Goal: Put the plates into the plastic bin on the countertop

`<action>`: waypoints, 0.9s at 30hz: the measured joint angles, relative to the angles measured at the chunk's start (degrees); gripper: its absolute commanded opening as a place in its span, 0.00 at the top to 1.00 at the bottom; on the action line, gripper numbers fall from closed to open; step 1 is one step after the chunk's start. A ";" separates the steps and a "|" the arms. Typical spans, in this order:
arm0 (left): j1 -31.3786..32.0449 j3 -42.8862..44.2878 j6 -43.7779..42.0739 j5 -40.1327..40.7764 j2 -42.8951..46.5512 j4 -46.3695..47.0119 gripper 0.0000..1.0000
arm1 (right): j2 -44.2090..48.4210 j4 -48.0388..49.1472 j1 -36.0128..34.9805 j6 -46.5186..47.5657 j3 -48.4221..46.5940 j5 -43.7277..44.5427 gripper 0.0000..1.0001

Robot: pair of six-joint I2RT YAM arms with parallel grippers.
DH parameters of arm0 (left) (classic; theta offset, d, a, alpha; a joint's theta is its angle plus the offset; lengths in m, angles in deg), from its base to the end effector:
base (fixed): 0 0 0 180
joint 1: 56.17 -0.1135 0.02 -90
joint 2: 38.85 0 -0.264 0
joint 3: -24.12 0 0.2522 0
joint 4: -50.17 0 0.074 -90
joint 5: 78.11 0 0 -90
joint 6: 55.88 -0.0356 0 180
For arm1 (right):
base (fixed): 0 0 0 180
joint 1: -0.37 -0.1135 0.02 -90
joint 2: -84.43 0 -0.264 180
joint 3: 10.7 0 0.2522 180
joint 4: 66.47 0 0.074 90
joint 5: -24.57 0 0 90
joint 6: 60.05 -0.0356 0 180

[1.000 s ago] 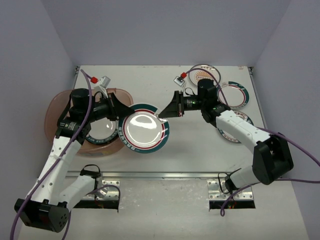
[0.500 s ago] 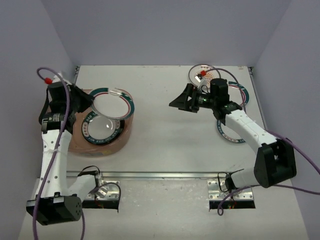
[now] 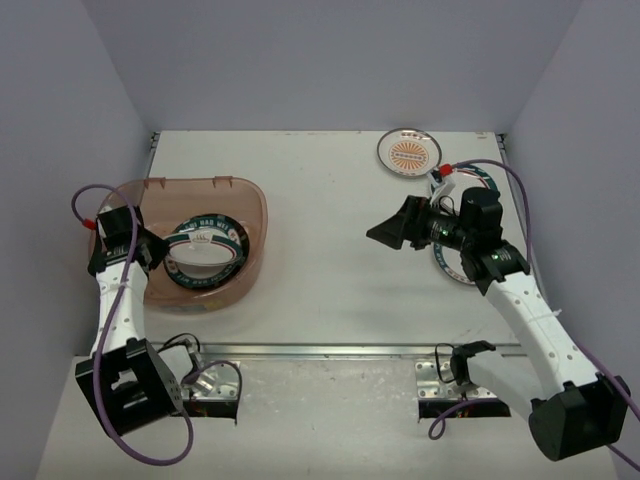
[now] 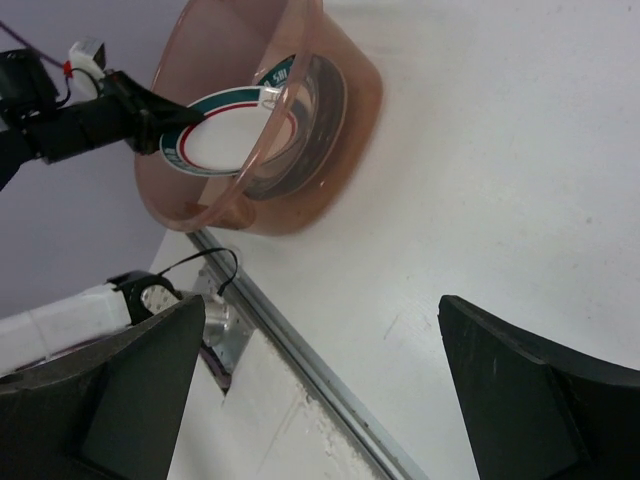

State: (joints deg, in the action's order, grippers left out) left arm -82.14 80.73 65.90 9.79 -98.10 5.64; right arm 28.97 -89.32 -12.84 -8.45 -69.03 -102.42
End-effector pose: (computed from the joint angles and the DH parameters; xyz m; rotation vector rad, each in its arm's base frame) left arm 0.1907 0.0914 0.2484 -1.1416 2.1058 -0.0915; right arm 0.2078 0.0708 0.3086 -0.0211 2.0402 1.2040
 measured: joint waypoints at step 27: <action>10.06 8.20 -8.93 2.66 -11.71 -2.85 0.00 | -13.88 -6.73 0.02 -2.28 0.74 18.86 0.01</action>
State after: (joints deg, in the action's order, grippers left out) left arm -72.08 88.93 56.98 12.45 -109.80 2.79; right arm 15.09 -96.05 -12.82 -10.73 -68.29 -83.56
